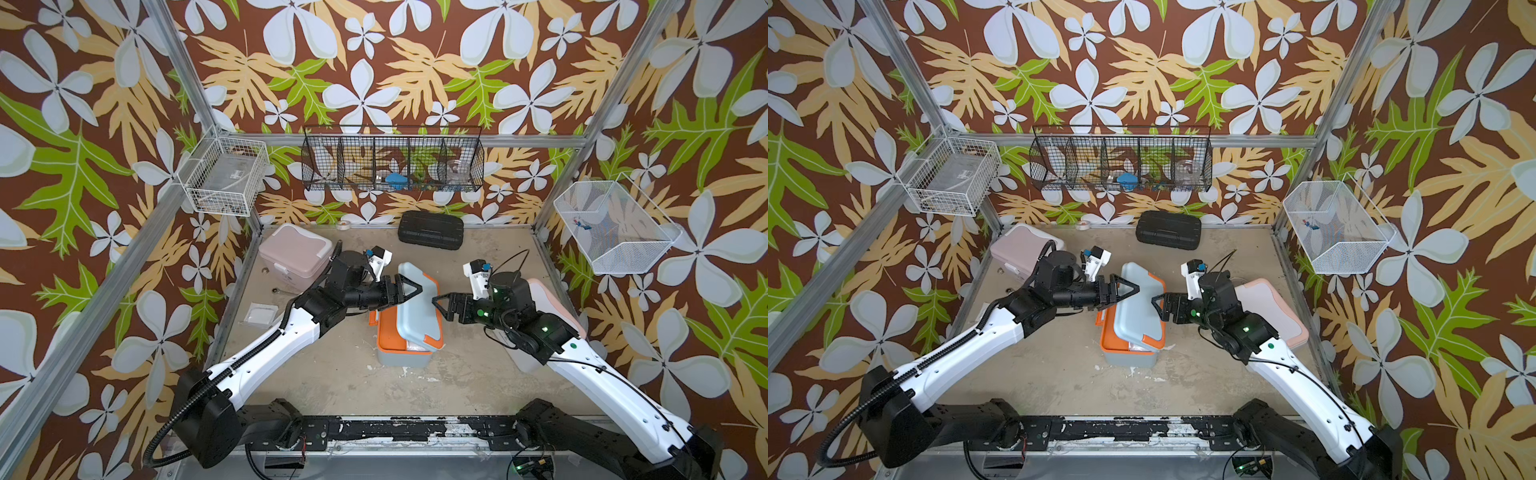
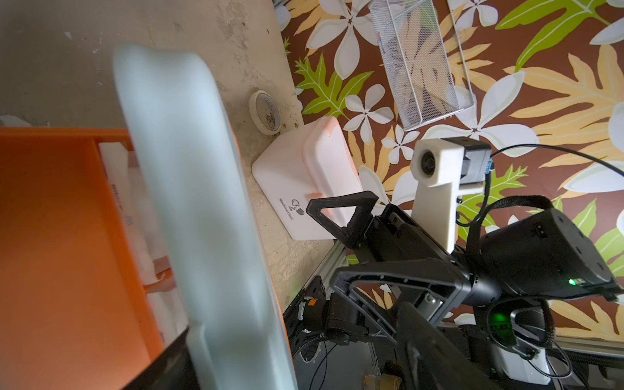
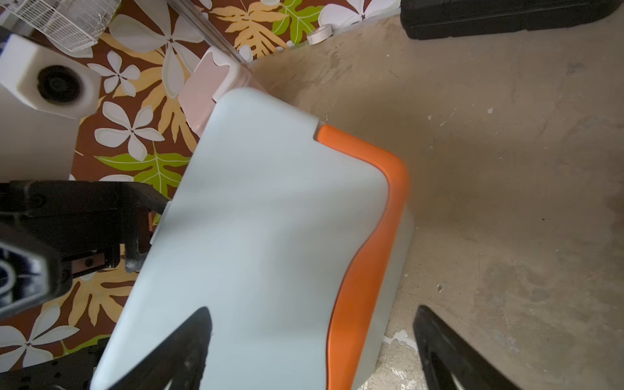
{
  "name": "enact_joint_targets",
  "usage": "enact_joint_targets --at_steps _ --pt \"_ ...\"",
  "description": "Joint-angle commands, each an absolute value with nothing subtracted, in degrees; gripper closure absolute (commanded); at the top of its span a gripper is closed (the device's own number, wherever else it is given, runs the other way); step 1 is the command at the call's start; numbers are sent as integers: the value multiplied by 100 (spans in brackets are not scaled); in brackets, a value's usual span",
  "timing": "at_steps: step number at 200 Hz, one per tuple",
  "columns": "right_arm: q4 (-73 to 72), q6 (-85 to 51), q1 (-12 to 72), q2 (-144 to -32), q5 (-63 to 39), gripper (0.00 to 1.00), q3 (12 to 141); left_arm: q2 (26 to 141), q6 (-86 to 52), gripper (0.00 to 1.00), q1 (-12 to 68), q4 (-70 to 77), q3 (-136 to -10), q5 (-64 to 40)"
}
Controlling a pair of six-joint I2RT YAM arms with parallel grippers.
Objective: Open first aid kits and take out gauze
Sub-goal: Open the lid of the first aid kit.
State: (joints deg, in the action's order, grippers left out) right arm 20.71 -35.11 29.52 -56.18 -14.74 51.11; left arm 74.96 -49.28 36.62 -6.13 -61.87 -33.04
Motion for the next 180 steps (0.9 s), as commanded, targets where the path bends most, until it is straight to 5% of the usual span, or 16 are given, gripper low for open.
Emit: enact_joint_targets --at_steps 1,99,180 --pt "2112 -3522 2751 -5407 -1260 7 5117 7690 -5005 18 3847 -360 -6474 -3360" --pt "1955 -3604 2027 -4718 -1661 9 5062 8901 -5262 18 4959 -139 -8069 -2878" --pt "1775 -3436 2001 -4725 -2331 7 5045 8490 -4887 13 4957 -437 -7757 -2366"
